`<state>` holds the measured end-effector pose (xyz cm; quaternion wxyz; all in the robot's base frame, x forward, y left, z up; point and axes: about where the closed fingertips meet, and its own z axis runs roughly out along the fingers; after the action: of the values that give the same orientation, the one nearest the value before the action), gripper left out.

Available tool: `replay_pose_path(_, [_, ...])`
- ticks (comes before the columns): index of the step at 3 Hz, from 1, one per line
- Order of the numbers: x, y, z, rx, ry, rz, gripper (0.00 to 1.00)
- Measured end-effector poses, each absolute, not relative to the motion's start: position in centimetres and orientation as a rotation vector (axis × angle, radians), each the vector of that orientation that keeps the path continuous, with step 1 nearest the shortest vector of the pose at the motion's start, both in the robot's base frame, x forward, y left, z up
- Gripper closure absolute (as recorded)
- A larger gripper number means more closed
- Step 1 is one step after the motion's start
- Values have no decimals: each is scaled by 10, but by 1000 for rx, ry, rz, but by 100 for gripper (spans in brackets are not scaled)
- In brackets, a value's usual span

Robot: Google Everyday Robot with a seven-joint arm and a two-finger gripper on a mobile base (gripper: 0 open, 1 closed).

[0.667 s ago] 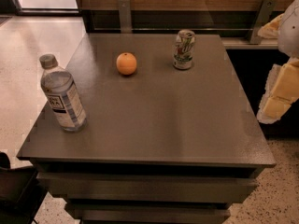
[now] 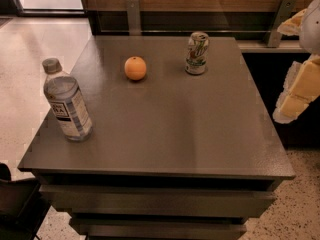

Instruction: Knock 7up can over

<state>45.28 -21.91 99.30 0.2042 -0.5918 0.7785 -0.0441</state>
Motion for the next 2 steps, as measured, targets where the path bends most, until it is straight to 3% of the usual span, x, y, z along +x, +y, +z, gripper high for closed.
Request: replay_pose_path(2, [518, -232, 983, -1388, 2007, 25, 0])
